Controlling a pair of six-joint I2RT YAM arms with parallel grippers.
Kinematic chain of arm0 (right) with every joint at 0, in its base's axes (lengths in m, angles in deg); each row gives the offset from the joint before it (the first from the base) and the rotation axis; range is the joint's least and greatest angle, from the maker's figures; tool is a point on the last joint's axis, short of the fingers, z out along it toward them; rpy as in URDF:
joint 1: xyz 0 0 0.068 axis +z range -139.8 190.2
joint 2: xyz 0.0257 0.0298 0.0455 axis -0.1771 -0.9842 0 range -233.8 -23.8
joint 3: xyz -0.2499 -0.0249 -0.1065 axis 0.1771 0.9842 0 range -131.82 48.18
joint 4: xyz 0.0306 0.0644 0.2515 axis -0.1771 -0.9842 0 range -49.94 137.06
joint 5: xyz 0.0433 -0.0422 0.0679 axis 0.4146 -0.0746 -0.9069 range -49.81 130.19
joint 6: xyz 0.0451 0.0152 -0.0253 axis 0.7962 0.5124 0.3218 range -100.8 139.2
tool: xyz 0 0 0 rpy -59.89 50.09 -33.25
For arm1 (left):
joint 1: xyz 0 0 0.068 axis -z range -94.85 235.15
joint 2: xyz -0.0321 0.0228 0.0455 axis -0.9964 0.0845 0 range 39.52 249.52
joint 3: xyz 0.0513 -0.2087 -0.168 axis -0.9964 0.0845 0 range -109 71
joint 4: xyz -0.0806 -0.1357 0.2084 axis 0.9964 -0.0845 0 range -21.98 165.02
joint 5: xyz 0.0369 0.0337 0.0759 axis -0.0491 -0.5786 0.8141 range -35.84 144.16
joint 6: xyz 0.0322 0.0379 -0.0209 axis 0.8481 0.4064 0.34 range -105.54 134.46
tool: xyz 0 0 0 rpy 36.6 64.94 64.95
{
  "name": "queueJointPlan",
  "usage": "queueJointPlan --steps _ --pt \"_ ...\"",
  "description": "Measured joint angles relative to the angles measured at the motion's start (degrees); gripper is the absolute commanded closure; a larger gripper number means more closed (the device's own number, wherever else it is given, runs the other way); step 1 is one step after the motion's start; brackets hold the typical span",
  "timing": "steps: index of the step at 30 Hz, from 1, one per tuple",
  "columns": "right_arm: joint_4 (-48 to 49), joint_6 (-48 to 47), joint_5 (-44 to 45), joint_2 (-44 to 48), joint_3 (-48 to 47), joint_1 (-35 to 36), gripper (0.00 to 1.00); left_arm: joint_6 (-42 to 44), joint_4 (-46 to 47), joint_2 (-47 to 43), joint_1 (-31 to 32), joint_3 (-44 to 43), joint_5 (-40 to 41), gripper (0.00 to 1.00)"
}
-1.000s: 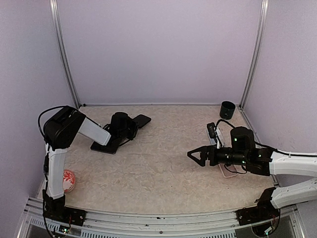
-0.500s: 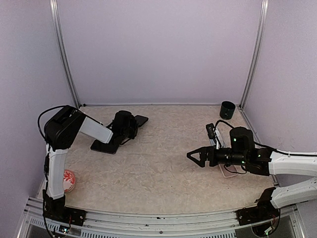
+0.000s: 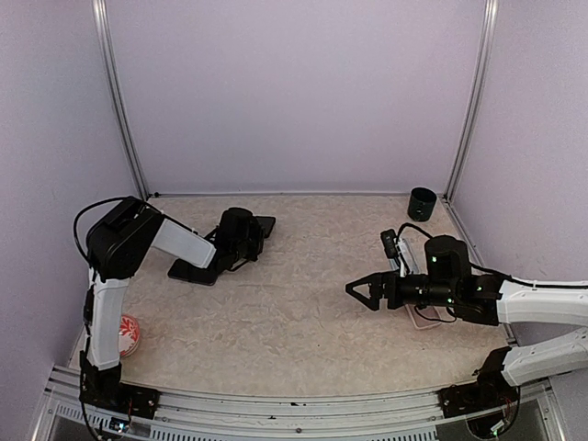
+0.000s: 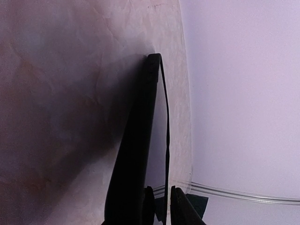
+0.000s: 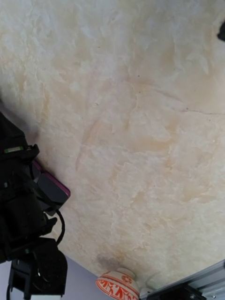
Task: Put the phone into the phone case
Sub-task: Place the phone with the phone case at the center of the board.
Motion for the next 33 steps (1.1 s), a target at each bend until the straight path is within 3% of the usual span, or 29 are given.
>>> queueJointPlan --steps 9,33 --pt "0.4 0.0 -0.1 0.3 0.9 0.0 0.0 -0.2 0.0 0.3 0.7 -0.6 -0.7 0.6" --pt "0.7 1.0 -1.0 2.2 2.1 0.0 0.0 -0.3 1.9 -0.6 1.7 4.9 -2.6 0.59"
